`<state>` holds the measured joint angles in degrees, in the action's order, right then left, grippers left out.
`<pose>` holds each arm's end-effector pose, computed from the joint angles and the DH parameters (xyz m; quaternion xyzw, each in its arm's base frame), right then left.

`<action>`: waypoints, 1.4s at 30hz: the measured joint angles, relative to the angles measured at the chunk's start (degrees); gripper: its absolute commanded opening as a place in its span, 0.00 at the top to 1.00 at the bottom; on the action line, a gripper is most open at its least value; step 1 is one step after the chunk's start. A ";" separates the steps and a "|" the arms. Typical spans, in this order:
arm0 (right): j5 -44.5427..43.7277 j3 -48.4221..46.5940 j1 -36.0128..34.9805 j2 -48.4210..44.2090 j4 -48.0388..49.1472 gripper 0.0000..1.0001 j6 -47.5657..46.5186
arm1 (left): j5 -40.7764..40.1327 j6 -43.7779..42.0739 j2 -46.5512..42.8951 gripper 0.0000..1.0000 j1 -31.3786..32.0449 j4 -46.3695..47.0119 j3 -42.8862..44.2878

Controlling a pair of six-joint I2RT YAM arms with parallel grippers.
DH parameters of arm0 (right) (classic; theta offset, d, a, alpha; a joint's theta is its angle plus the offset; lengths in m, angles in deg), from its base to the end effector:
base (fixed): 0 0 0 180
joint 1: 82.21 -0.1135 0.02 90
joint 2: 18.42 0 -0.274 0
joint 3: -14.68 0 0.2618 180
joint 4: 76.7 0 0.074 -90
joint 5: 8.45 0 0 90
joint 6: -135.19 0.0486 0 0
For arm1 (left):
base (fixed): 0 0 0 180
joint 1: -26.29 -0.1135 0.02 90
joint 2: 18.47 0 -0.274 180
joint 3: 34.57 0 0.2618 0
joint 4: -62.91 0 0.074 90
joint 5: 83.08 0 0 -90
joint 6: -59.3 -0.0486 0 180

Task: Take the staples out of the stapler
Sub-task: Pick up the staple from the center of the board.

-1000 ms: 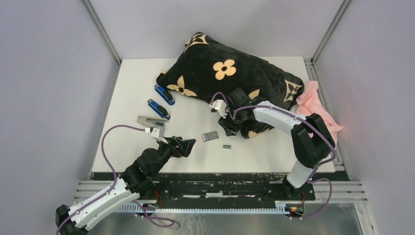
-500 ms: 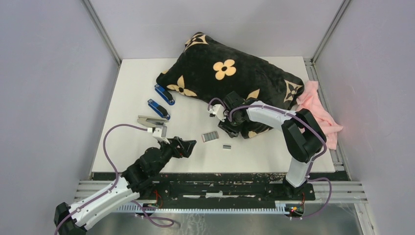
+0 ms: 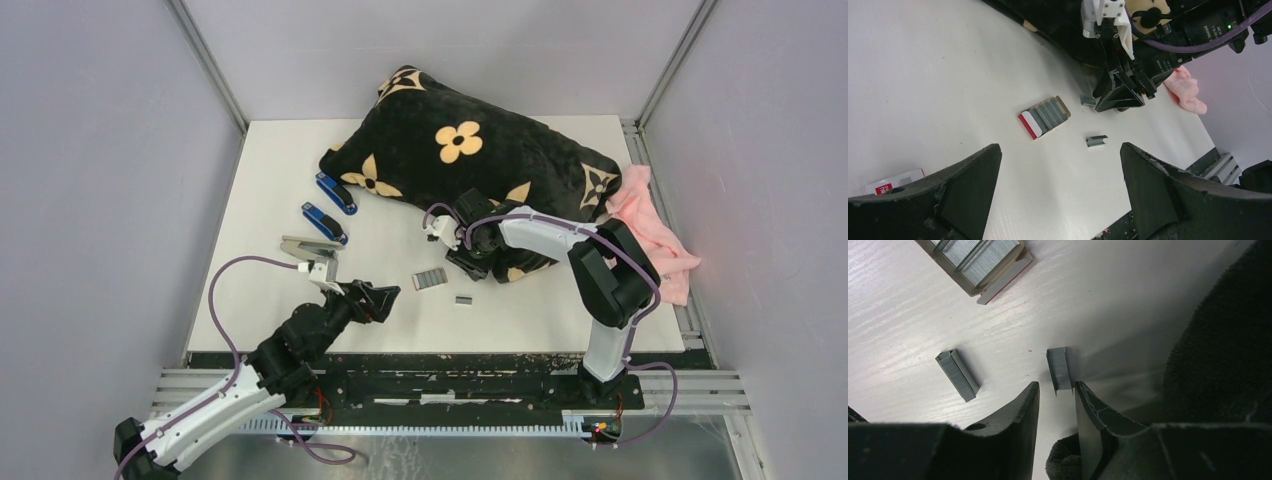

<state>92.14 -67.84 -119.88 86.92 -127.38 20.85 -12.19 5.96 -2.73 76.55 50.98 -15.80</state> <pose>0.2861 0.2322 0.1594 -0.5190 0.8378 0.1073 0.1313 0.0993 -0.0945 0.1831 -0.0184 0.7568 -0.3494 0.5521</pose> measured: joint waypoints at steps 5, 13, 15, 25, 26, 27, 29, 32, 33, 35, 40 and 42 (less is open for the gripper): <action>-0.20 -0.09 -0.39 1.14 -0.22 0.65 -0.17 | 0.13 0.26 -0.28 0.05 0.00 -0.17 -0.02; -0.39 -0.35 -0.70 1.64 -0.50 0.69 -1.03 | 0.17 0.44 -0.39 0.05 0.00 -0.96 -0.04; -0.44 -0.39 -0.74 1.66 -0.55 0.70 -1.25 | 0.20 0.44 -0.44 0.05 0.00 -1.11 -0.04; -0.37 -0.42 -0.96 1.66 -0.85 0.80 -2.60 | 1.20 1.18 -0.83 0.05 0.00 -1.20 -0.35; -0.35 -0.42 -0.96 1.66 -0.85 0.81 -2.67 | 1.29 1.22 -0.83 0.05 0.00 -1.20 -0.46; -0.35 -0.42 -0.96 1.66 -0.87 0.82 -2.75 | 1.36 1.27 -0.83 0.05 0.00 -1.18 -0.59; -0.28 -0.46 -0.96 1.66 -0.92 0.83 -2.82 | 1.53 1.51 -0.85 0.05 0.00 -1.20 -0.79; -0.02 -0.46 -0.96 1.66 -1.03 0.84 -2.93 | 1.68 1.79 -0.92 0.05 0.00 -1.20 -0.98; 0.09 -0.48 -0.96 1.66 -1.05 0.85 -2.93 | 1.70 2.01 -0.96 0.05 0.00 -1.20 -1.03; 0.35 -0.48 -0.96 1.66 -1.14 0.86 -2.95 | 1.84 2.14 -1.07 0.05 0.00 -1.09 -1.16; 1.60 -0.48 -0.96 0.98 -1.51 0.87 -2.95 | 3.28 2.75 -1.25 0.05 0.00 1.46 -3.04; 2.27 -0.48 -0.96 0.31 -1.73 0.87 -2.97 | 4.24 2.75 -1.20 0.05 0.00 2.67 -4.04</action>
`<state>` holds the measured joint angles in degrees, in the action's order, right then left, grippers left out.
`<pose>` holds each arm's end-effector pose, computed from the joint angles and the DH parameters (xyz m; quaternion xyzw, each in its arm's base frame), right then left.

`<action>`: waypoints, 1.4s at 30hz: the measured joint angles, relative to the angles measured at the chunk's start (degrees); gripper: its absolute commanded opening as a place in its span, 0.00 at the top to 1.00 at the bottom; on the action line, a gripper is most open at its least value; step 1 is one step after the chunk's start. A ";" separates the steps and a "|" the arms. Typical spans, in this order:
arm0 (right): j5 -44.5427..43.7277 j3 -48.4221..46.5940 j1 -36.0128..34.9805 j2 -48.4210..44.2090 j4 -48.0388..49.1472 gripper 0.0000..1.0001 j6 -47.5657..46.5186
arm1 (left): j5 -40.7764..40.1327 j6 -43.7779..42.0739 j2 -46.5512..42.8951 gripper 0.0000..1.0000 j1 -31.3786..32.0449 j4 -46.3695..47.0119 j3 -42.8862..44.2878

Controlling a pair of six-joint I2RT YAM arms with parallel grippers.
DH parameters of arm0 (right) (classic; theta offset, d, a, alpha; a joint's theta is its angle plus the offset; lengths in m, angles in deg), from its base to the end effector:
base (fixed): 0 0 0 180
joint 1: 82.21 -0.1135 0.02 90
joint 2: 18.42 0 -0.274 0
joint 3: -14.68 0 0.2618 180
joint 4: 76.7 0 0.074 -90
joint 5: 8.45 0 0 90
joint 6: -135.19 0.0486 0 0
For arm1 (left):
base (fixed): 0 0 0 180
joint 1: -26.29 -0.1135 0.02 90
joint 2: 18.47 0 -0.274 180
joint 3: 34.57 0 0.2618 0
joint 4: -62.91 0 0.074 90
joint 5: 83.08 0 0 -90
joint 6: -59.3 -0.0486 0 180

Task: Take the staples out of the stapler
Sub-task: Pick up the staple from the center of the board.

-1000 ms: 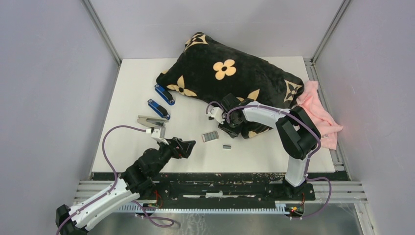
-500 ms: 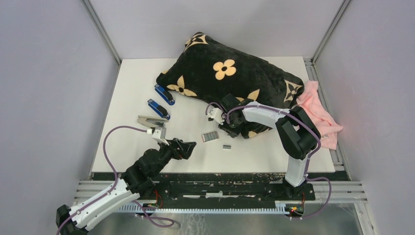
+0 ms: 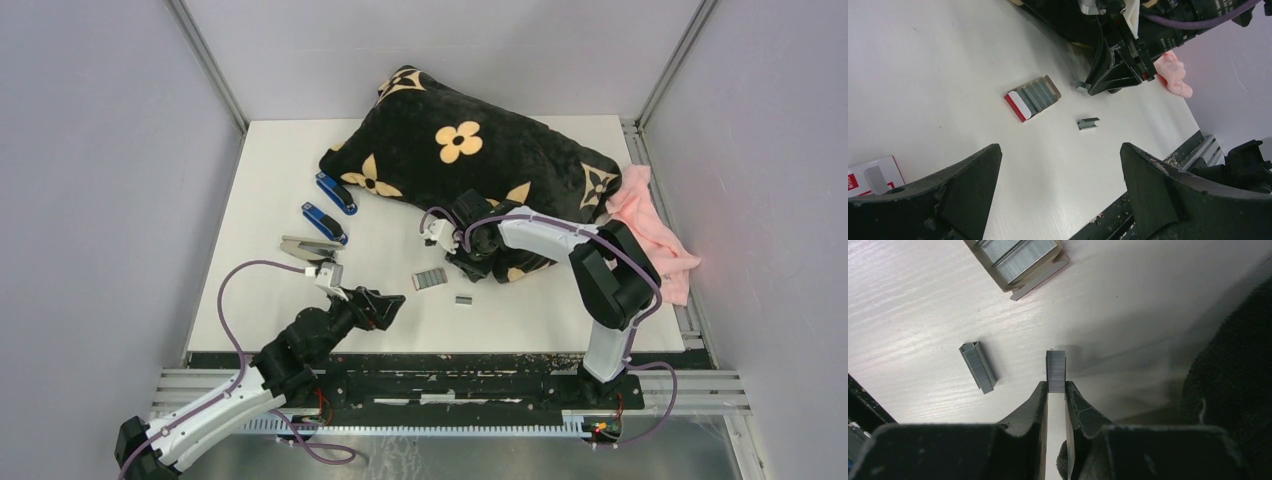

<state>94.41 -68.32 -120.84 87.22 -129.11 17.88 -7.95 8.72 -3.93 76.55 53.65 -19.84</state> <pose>0.2798 0.2374 0.1593 -0.5484 0.8187 0.1232 0.1177 0.0966 -0.0966 0.1641 -0.0123 0.7590 -0.3840 0.5257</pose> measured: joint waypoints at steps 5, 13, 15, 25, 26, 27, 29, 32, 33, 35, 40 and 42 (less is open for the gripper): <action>1.68 0.00 0.11 -2.45 -0.76 0.87 -0.02 | 2.14 -0.02 0.70 0.05 0.02 2.67 -0.72; 6.49 0.00 1.20 -7.48 -2.05 0.87 0.02 | 6.56 -0.15 1.01 0.01 0.00 13.00 -0.74; 8.55 0.00 1.70 -9.07 -2.36 0.87 0.04 | 7.61 -0.79 1.40 0.00 0.00 15.98 -0.74; 20.28 -0.04 3.69 -14.14 -4.46 0.87 0.39 | 10.56 -3.04 10.69 0.01 -0.70 27.23 -0.74; 21.40 -0.04 3.89 -14.43 -4.72 0.87 0.48 | 11.19 -3.06 12.55 0.01 -1.20 28.87 -0.74; 22.75 -0.04 4.02 -14.78 -5.03 0.87 0.52 | 12.15 -3.08 14.45 0.01 -1.84 30.29 -0.74; 24.79 -0.04 4.24 -15.26 -5.46 0.87 0.66 | 14.19 -3.21 18.80 0.01 -3.26 33.22 -0.74; 27.12 -0.04 4.44 -15.72 -5.84 0.87 0.83 | 17.73 -3.48 24.44 0.01 -5.03 36.96 -0.66; 27.89 -0.07 4.55 -15.80 -5.92 0.87 0.94 | 19.04 -3.48 25.92 0.01 -5.66 37.92 -0.48; 29.31 -0.09 4.59 -15.80 -6.03 0.87 1.11 | 21.79 -3.48 28.85 0.01 -7.13 40.44 -0.11; 31.87 -0.09 4.63 -15.80 -6.21 0.87 1.64 | 29.42 -3.30 35.06 0.01 -11.56 49.13 1.18; 32.65 -0.09 4.63 -15.80 -6.21 0.87 1.88 | 32.50 -2.73 37.66 0.01 -13.27 53.16 1.46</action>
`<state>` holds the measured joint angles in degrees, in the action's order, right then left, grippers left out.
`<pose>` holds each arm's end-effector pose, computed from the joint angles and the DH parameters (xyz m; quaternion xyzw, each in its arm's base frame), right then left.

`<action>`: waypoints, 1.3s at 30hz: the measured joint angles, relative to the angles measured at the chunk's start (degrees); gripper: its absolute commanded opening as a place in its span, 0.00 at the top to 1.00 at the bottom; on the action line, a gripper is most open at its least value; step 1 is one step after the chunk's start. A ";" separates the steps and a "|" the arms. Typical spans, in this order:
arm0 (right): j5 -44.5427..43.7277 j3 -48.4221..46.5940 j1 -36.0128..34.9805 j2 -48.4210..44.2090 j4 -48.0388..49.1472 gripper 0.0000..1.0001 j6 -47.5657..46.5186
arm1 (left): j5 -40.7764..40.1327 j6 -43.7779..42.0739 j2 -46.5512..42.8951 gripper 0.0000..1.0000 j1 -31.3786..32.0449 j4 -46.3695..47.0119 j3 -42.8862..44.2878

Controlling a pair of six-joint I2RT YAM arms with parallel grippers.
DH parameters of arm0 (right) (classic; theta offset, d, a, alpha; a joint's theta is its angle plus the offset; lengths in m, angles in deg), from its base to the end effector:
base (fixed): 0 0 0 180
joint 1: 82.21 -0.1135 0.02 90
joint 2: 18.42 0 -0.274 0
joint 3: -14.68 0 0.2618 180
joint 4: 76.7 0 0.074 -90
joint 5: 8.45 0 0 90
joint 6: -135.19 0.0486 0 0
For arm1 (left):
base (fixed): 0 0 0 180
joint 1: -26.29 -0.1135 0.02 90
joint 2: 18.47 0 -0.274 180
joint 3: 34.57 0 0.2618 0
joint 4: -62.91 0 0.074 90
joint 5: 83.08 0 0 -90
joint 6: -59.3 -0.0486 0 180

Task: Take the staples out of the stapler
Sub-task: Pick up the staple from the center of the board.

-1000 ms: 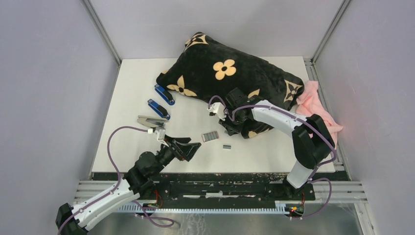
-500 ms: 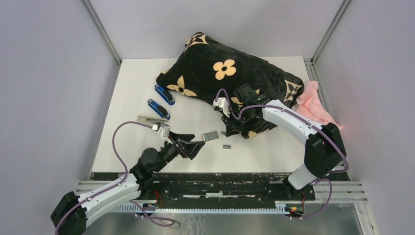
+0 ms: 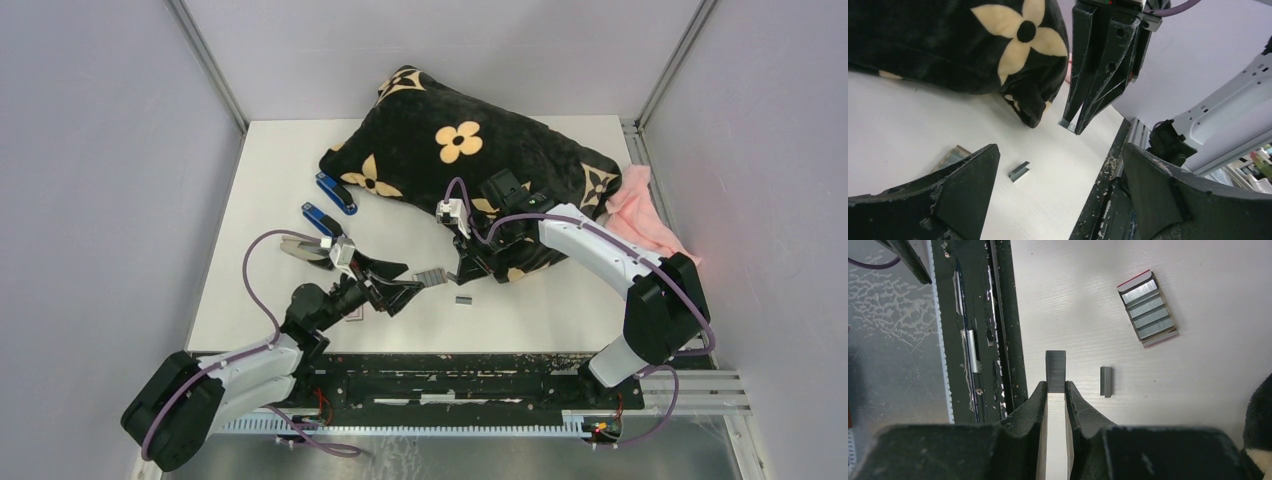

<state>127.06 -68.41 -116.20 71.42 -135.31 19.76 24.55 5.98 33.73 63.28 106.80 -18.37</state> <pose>0.2495 0.2100 0.2585 -0.5182 0.7416 0.3915 0.1680 0.1373 -0.1219 0.1926 0.1173 0.6487 -0.5273 0.5361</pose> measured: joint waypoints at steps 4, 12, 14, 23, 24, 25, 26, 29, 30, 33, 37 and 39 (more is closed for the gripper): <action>1.27 0.00 0.00 0.00 -0.02 0.87 0.37 | 5.01 2.54 4.48 0.01 -2.51 7.26 0.22; 2.93 0.00 0.00 0.00 -0.04 0.87 0.98 | 8.41 4.17 6.23 0.01 -3.98 12.76 0.96; 3.48 0.00 0.00 0.00 -0.04 0.87 1.20 | 8.52 4.17 6.19 0.01 -4.15 12.72 0.96; 5.29 0.00 0.00 0.00 -0.04 0.87 1.42 | 9.92 3.91 5.68 0.07 -4.20 11.17 1.92; 5.44 0.00 0.00 0.00 -0.04 0.87 1.42 | 10.43 3.85 6.01 0.08 -4.20 11.08 2.34; 5.60 0.00 0.00 0.00 -0.04 0.87 1.42 | 11.21 3.80 6.58 0.09 -4.20 10.93 2.95; 5.81 0.00 0.00 0.00 -0.07 0.87 1.42 | 11.82 3.76 7.30 0.09 -4.20 10.73 3.67; 6.54 0.00 0.00 0.00 -0.22 0.87 1.38 | 13.62 3.74 9.79 0.10 -4.20 10.60 5.42; 6.88 0.00 0.00 0.00 -0.24 0.87 1.36 | 14.19 3.69 10.60 0.12 -4.20 10.60 5.81; 7.93 0.00 0.00 0.00 -0.68 0.87 1.09 | 14.91 3.50 12.90 0.18 -4.20 10.49 6.40; 9.38 0.00 -0.02 0.00 -1.51 0.87 0.37 | 16.48 3.32 16.28 0.25 -4.20 10.38 8.04; 10.08 0.00 -0.07 0.00 -2.12 0.87 -0.15 | 17.35 3.32 17.66 0.26 -4.20 10.69 8.98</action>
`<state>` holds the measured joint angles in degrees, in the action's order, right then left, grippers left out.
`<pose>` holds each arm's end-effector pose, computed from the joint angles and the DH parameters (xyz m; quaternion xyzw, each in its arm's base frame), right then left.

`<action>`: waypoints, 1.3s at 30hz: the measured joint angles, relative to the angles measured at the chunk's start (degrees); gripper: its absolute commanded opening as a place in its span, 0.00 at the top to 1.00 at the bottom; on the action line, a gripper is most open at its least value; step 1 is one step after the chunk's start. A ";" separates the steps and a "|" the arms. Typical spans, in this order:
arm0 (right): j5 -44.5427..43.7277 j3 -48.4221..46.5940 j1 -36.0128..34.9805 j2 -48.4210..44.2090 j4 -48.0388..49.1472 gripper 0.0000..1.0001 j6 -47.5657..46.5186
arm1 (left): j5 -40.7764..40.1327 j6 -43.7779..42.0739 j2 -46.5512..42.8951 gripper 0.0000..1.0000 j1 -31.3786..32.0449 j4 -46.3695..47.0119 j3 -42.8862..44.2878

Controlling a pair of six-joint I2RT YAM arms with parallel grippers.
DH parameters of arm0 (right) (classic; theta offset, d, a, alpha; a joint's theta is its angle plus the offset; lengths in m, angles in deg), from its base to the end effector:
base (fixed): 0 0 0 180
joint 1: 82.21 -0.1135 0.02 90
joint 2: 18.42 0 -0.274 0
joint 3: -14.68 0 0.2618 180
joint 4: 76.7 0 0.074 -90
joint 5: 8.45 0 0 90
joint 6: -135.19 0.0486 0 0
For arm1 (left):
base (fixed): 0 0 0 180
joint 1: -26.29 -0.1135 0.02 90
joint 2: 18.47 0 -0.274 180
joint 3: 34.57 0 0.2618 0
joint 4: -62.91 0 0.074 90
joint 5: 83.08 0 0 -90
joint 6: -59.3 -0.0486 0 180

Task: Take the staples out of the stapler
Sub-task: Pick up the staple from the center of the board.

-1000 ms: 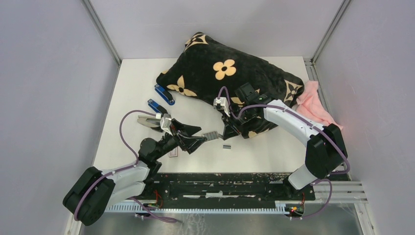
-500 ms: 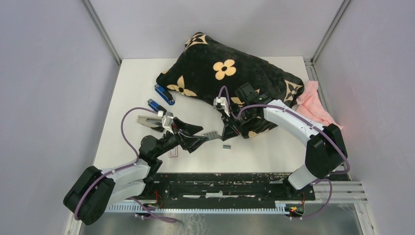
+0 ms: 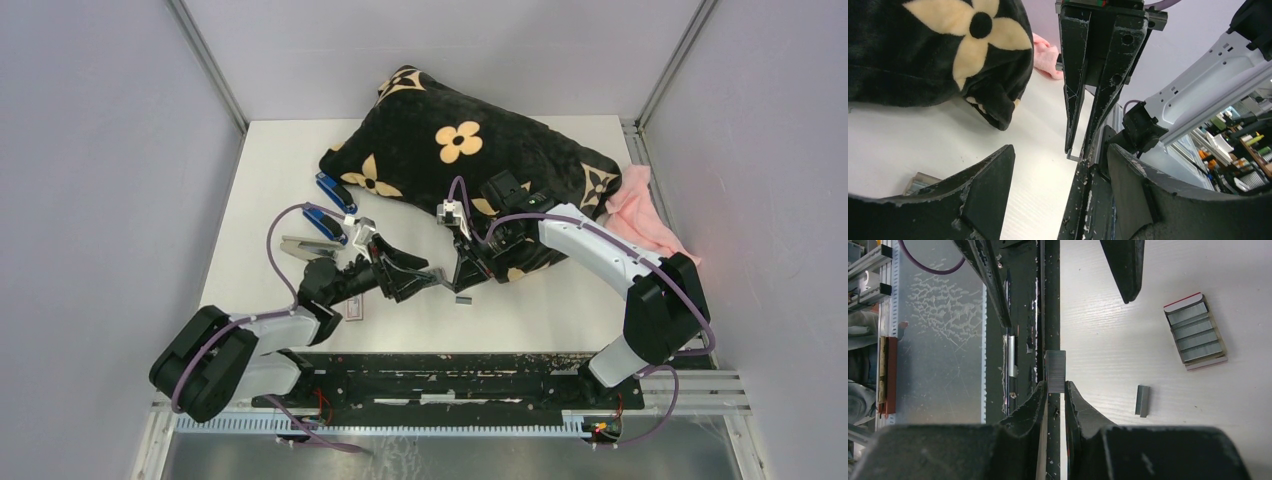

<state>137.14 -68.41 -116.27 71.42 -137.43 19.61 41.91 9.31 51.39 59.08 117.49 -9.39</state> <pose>0.2411 0.2114 0.2630 -0.5104 0.7074 0.4689 0.1384 0.1732 -0.1447 0.2062 0.1910 0.6270 -0.5889 0.4728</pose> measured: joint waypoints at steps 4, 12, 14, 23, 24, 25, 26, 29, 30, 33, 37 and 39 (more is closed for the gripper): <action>0.55 0.00 -0.02 0.00 -0.33 0.87 -0.46 | 1.92 0.11 3.13 0.28 0.00 1.64 1.05; 0.90 0.00 -0.04 0.00 -0.39 0.87 -0.66 | 5.79 2.03 9.09 0.31 0.09 7.10 1.22; 0.90 0.00 -0.07 0.00 -0.39 0.87 -0.66 | 6.36 2.89 10.12 0.33 0.26 8.24 1.36; 0.72 0.00 -0.24 0.00 -0.35 0.87 -0.66 | 7.67 4.00 12.41 0.42 1.70 9.94 3.43; 0.68 0.00 -0.33 0.00 -0.35 0.87 -0.66 | 7.67 4.04 12.79 0.43 1.86 10.03 3.58; 0.68 0.00 -0.33 0.00 -0.33 0.87 -0.66 | 7.67 4.09 13.16 0.44 2.01 10.05 3.69; 0.66 0.00 -0.33 0.00 -0.31 0.87 -0.66 | 7.67 4.13 13.46 0.45 2.12 10.03 3.78; 0.35 0.00 -0.42 0.00 -0.20 0.87 -0.63 | 7.67 4.35 14.34 0.49 2.54 10.03 4.26; 0.17 0.00 -0.44 0.00 -0.17 0.87 -0.63 | 7.67 4.35 14.53 0.52 2.67 10.03 4.39; -0.26 0.00 -0.44 0.00 -0.17 0.87 -0.63 | 7.69 4.57 14.64 0.61 2.78 9.99 4.61; -0.52 0.00 -0.44 0.00 -0.13 0.87 -0.61 | 7.96 4.76 14.67 0.62 2.97 10.01 4.81; -0.63 0.00 -0.44 0.00 -0.09 0.87 -0.61 | 8.57 4.76 14.78 0.62 2.97 9.99 4.98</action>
<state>136.51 -68.41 -116.71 71.42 -137.52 18.99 50.47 14.07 66.17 62.06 127.48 -4.41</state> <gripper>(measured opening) 0.188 0.380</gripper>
